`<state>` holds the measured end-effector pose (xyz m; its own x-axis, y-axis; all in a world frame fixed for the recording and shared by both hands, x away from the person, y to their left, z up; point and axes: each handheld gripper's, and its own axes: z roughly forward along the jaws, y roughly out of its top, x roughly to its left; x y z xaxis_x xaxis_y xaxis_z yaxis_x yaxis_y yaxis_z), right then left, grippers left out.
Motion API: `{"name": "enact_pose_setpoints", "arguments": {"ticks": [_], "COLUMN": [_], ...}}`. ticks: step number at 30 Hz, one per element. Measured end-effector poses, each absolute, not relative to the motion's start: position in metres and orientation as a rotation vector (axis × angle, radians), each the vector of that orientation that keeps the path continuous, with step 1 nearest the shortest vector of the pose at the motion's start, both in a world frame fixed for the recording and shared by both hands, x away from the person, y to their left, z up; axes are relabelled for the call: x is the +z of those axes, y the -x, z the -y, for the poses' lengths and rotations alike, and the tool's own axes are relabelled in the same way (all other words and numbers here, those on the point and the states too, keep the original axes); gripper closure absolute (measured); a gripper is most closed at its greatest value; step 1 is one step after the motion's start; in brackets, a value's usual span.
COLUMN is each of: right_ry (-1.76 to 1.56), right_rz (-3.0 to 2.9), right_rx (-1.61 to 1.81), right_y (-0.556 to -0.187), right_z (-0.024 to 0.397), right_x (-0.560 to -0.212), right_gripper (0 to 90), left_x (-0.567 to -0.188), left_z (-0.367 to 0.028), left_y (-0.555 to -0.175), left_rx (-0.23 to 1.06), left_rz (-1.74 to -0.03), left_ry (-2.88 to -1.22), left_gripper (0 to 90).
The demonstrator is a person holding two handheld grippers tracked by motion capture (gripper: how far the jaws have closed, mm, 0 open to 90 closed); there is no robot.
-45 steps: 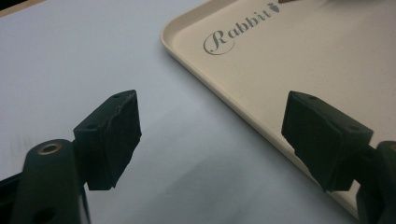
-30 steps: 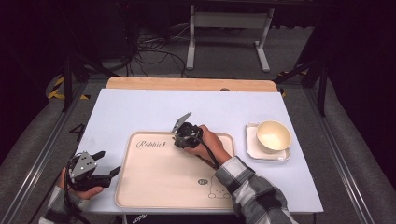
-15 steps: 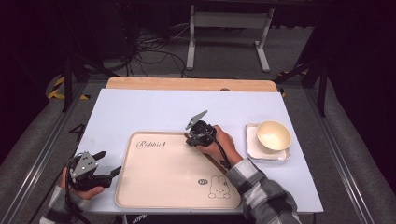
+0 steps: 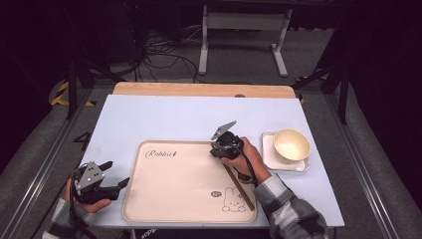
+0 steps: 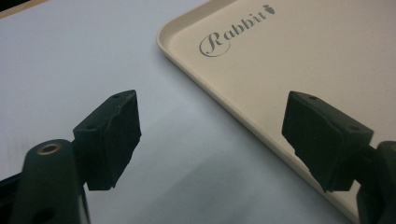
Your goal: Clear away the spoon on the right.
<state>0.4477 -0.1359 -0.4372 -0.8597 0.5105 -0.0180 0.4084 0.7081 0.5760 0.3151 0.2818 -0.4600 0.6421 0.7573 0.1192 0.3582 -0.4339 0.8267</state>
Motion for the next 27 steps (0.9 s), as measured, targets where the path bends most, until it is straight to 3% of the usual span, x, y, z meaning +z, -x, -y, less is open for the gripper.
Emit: {"name": "enact_pose_setpoints", "arguments": {"ticks": [27], "right_ry": [-0.878], "right_rz": [-2.627], "right_rx": [0.935], "right_y": [-0.436], "right_z": [0.186], "right_x": [-0.442], "right_gripper": [88.1], "left_x": [-0.459], "left_z": [-0.280], "left_y": [-0.315], "left_rx": [0.614], "left_rz": [-0.858], "left_ry": [-2.052], "left_gripper": [20.4]}}
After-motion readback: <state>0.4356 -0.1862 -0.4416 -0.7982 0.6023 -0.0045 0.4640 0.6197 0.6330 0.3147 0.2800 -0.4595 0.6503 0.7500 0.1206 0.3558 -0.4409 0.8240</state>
